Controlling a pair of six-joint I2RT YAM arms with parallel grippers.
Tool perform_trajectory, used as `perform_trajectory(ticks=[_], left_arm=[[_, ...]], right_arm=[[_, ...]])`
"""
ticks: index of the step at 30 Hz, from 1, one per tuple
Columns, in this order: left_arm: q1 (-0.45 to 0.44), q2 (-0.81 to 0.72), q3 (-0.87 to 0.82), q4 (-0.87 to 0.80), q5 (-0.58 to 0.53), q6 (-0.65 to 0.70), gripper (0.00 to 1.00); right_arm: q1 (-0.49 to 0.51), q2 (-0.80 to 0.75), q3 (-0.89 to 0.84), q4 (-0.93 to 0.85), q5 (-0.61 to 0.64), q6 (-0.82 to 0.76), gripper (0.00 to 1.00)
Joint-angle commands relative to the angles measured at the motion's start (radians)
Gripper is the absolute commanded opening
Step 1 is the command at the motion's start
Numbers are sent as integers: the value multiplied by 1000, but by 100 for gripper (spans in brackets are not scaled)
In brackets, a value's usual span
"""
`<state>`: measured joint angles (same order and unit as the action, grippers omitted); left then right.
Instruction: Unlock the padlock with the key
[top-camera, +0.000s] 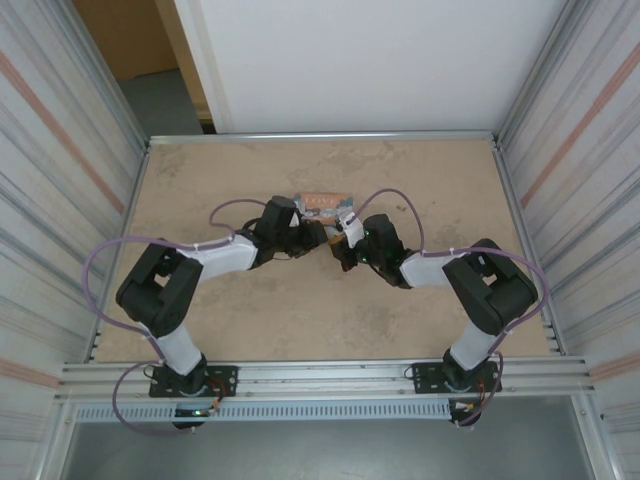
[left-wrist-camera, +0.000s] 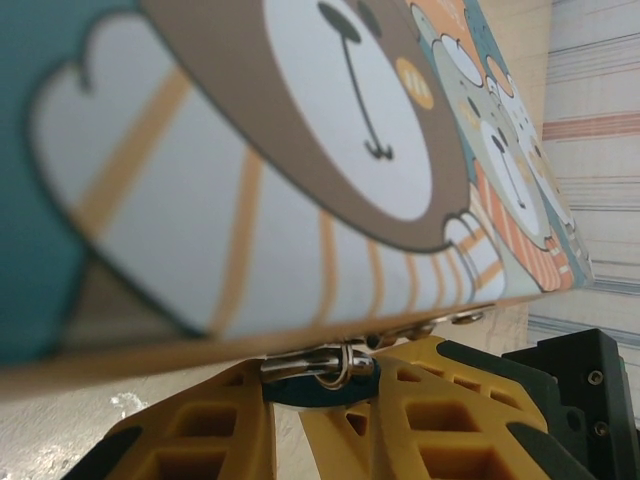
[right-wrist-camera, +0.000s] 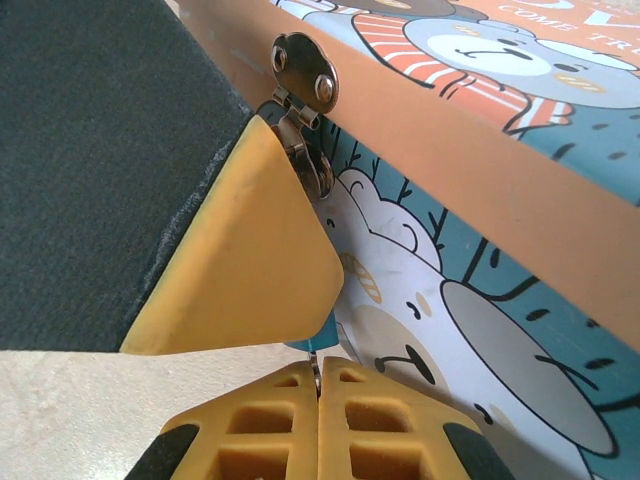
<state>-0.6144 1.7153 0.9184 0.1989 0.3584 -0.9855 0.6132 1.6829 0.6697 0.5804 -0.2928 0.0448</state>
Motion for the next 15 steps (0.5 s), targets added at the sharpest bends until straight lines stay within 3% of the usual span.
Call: perform_trajectory(ticks=[1,10,15], left_arm=[[-54,43,11,47,169,-32,13],[-55,101,-2,117,190,-68,13],[-54,104,-9,124,176,-67,21]], right_arm=[[17,-8,99,182,-77,19,0],[14,-24,77,165,-88,21,0],[-2,-10,39,125,-75,10,0]])
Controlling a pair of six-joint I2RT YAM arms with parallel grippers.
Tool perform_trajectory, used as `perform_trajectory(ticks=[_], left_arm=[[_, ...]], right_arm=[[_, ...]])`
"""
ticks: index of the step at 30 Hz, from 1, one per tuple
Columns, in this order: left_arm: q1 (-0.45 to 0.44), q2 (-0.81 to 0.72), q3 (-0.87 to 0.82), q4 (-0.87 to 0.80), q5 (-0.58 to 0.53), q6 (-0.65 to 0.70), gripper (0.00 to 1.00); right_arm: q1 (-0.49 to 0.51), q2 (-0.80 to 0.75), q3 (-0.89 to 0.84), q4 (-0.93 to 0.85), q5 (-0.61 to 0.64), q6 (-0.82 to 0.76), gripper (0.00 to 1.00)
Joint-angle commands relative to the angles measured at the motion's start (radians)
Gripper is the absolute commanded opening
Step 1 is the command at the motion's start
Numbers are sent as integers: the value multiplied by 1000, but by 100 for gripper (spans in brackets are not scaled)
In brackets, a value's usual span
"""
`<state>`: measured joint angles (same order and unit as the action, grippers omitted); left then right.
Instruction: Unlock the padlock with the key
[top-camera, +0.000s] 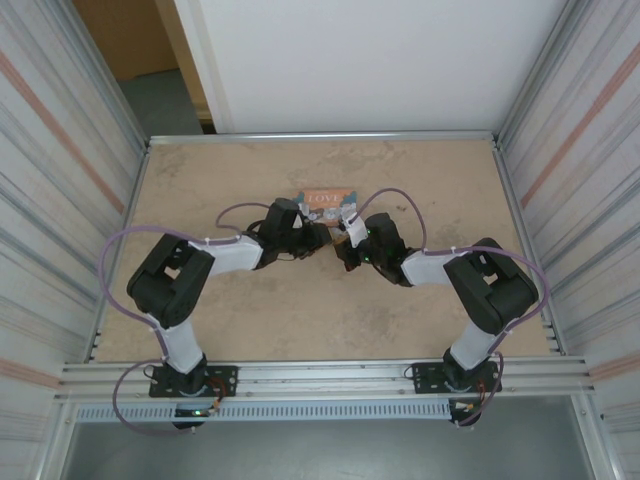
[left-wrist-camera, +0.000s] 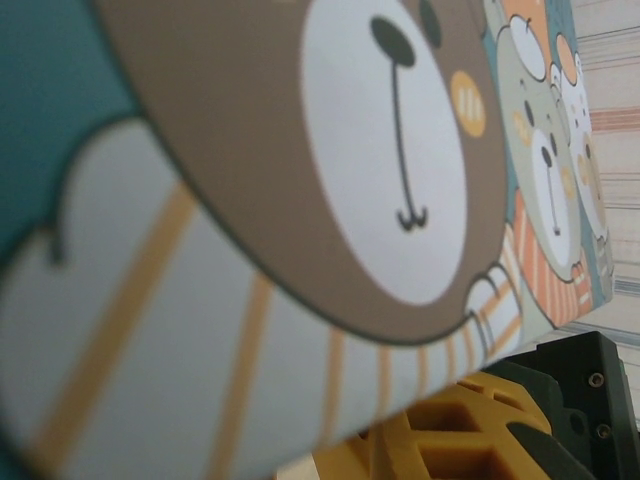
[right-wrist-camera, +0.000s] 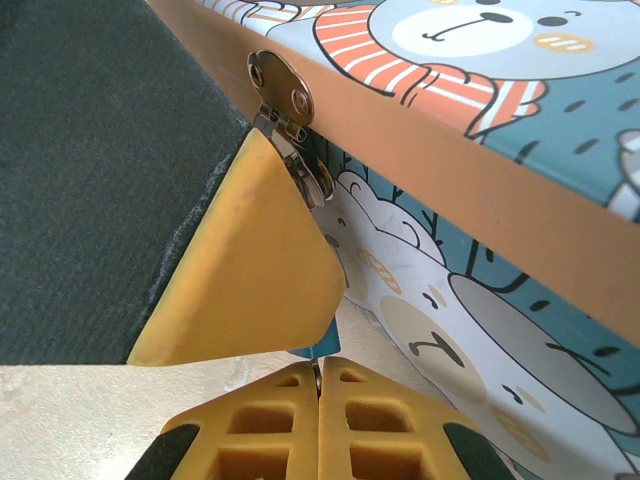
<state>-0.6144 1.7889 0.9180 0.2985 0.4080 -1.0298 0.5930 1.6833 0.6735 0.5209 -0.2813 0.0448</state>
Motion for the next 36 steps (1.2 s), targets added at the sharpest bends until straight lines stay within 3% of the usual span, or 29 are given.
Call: perform_trajectory(ticks=[1,18,28,36], left_arm=[[-52,28,-13,28,122,-23,23],[38,-167,-147,-14,43,20,48],[157,-394,-363,28,30,-3,53],[186,-420,-449,122,73,-45,56]], right_arm=[[15,-6,29,168,-84,4,0],[-28,112,-38,82,-123,2,0],[-46,53,-28,-30,-205,75,0],[-60,35,37,-163,-293,162,0]])
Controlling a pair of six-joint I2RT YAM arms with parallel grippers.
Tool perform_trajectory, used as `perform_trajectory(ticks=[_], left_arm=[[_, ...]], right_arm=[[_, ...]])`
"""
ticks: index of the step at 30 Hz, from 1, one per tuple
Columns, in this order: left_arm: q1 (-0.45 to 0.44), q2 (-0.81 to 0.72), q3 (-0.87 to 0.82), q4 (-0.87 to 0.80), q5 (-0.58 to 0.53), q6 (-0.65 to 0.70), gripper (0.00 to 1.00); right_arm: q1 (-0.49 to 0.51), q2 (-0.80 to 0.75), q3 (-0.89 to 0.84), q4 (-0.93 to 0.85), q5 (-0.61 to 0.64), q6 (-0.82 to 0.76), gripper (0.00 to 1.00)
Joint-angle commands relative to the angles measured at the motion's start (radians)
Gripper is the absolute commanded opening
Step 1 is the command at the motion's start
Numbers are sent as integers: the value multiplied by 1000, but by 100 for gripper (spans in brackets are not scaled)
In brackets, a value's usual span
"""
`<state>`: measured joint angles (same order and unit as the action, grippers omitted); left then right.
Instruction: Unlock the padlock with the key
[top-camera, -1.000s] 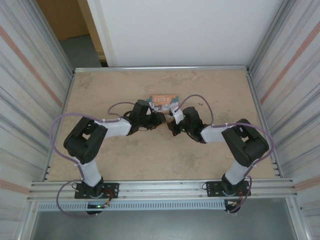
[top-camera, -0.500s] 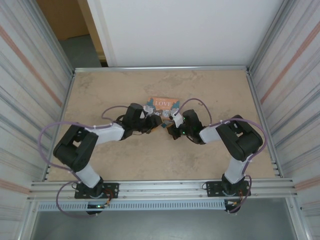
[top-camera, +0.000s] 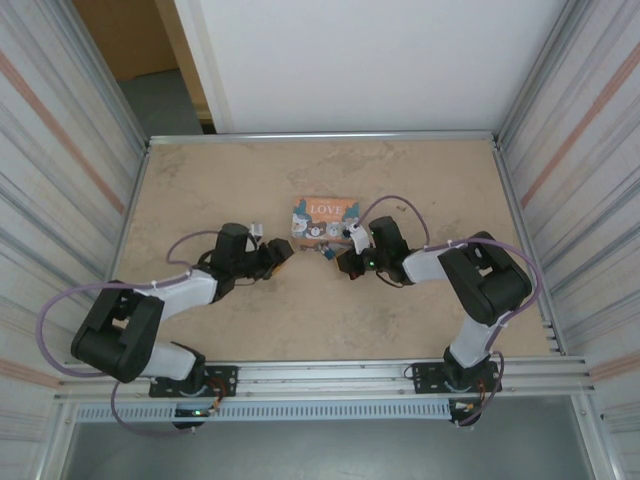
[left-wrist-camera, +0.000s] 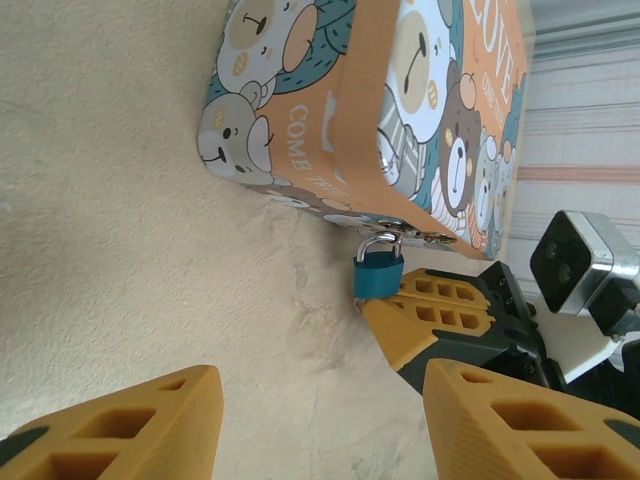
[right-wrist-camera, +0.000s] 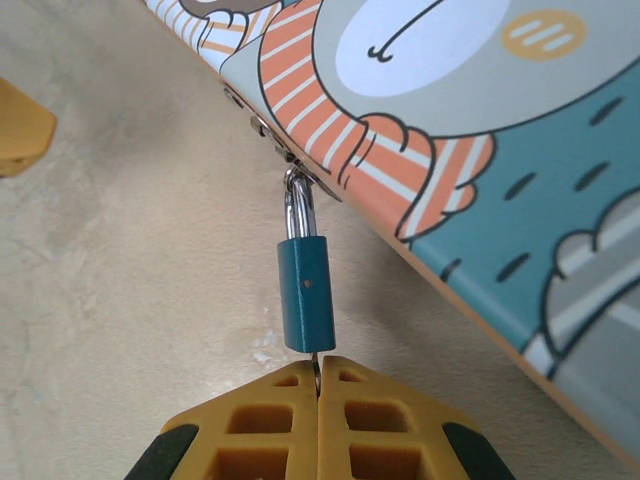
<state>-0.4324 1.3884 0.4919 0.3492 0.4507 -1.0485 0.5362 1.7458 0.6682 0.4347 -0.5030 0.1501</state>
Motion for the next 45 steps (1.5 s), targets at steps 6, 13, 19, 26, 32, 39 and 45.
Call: perform_trajectory(ticks=[6,13,19,26,32,39,45], left_arm=[[3,5,-64,159,43,-80,55],[-25,52,-69,242,45,-121,55],[-59,135,-51,343,48,-169,55],[-87,257,-35,504,61,-237,53],[-109,346,-11,605,64,-275,51],[-124,477,-8,817,50,-365,42],[-144,554,11,899,34,-403,36]], right_arm=[[-15,-45,60,-122,-111,142,0],[-15,-54,71,-115,-166,280,0],[1,-67,81,-126,-142,344,0],[20,-85,87,-148,-114,432,0],[40,-89,71,-113,-99,537,0],[63,-82,73,-90,-81,612,0],[69,-87,82,-95,-74,635,0]])
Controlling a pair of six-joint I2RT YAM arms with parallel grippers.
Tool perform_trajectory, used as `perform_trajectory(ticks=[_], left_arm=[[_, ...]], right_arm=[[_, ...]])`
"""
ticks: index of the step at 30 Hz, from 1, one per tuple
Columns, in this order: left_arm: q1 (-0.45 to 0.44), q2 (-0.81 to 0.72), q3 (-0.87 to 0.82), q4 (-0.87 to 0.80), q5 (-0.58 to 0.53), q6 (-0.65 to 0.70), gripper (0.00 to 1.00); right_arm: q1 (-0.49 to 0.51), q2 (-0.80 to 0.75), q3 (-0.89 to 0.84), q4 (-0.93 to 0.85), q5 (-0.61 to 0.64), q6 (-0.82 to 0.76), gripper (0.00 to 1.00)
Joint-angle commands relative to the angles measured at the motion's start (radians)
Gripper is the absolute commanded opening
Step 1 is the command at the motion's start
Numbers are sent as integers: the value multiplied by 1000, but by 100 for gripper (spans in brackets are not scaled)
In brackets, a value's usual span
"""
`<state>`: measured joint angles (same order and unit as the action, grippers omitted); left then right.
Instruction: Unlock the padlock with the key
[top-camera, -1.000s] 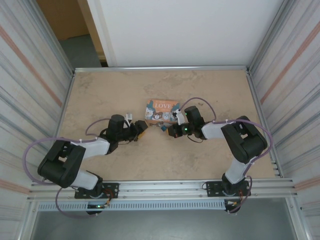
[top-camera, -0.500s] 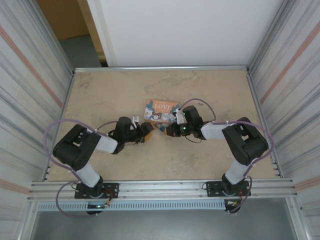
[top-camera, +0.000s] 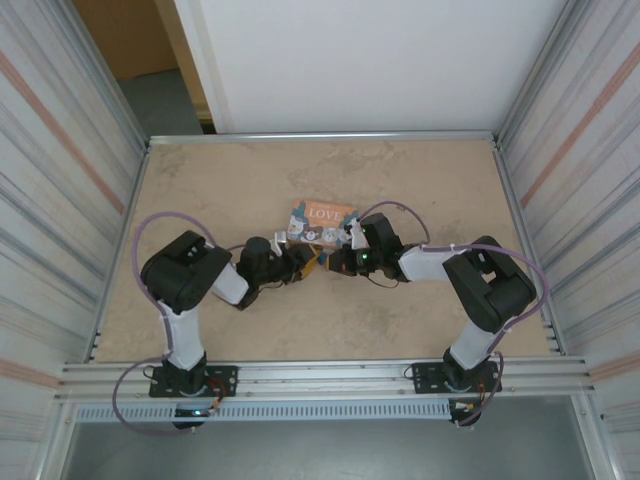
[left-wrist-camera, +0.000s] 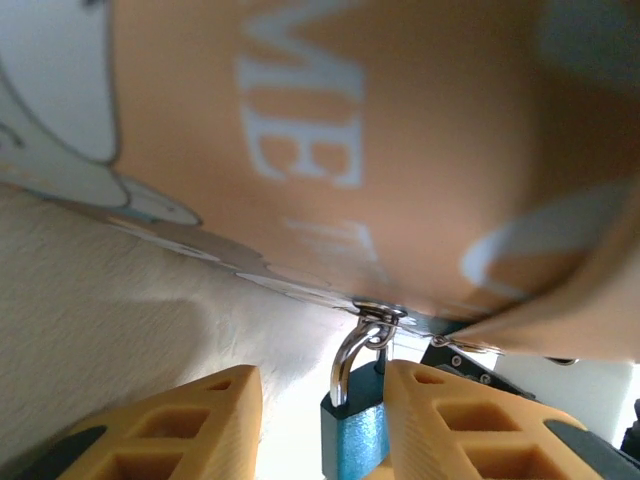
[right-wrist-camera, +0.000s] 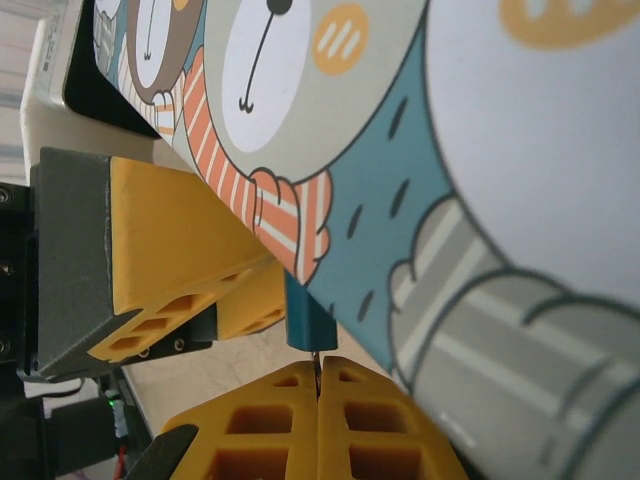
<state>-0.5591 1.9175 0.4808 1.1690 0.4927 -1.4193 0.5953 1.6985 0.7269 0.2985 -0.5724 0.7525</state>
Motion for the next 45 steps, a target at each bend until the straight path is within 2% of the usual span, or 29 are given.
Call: perform_trajectory(ticks=[1,8,16,21,27,31,36,45], left_arm=[[-21,31,28,81,-11,-35,35],[-32,55,50,98,-14,-45,34],[-39,52,61,98,-17,-40,22],[-39,24,58,66,-23,-19,10],[-39,-59,56,-65,-36,31,6],[-37,-106,58,-131,-43,33,1],[-38,-153,65,-205,-43,13,0],[-36,-279,104,-446,-44,43,0]], right_arm=[[10,-39,25,42,-6,37,0],[14,-42,24,43,0,57,0],[14,-48,21,54,3,81,0],[5,-89,-6,35,40,71,20],[-26,-179,-60,-39,93,14,34],[-49,-262,-78,-133,139,-84,37],[-47,-402,-72,-231,219,-294,42],[65,-620,-108,-217,374,-665,59]])
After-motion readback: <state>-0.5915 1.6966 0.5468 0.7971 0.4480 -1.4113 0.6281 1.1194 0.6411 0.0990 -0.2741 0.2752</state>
